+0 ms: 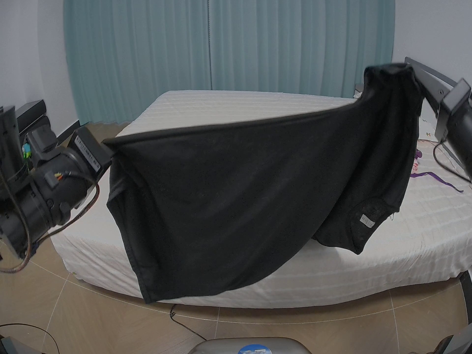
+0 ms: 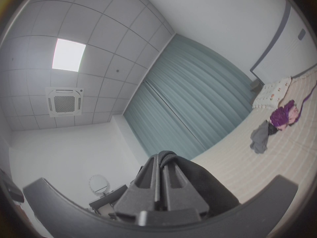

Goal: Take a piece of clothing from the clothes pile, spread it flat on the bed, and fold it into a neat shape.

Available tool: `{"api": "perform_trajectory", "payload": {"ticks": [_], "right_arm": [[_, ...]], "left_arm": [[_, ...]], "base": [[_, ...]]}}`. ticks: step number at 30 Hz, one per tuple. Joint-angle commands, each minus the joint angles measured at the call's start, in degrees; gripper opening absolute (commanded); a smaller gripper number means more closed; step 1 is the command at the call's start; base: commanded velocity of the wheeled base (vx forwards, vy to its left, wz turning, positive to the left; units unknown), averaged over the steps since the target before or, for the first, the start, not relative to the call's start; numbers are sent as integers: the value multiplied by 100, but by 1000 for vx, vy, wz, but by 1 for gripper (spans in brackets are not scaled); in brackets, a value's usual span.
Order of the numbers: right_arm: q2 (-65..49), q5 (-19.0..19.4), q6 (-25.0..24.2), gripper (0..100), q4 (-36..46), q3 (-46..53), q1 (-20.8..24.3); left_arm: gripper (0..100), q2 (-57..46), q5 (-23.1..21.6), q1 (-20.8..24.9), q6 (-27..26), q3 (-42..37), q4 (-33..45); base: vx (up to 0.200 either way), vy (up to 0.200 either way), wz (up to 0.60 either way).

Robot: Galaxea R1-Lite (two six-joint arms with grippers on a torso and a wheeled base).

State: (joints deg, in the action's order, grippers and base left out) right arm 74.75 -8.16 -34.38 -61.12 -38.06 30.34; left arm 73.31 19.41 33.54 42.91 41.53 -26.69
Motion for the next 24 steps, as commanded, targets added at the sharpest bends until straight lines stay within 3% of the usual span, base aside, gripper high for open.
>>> {"api": "perform_trajectory", "payload": {"ticks": [1,5,14,24], "right_arm": [[1015,-2,115,0,206,-1274,-503],[1718,16,159,0,197,-1749,-688],[3142,25,291,0,127,-2636,-934],[4548,33,511,0,-110,-3392,-1197]], "left_arm": [[0,1141,-201,-567,-20,953,120],[0,1651,-508,-805,-11,1419,120],[0,2811,-649,-1130,-2,2140,32],[0,4551,-701,-1350,-46,2860,-909]], "base": [[0,0,0],[100,0,0],[200,0,0],[200,0,0]]}}
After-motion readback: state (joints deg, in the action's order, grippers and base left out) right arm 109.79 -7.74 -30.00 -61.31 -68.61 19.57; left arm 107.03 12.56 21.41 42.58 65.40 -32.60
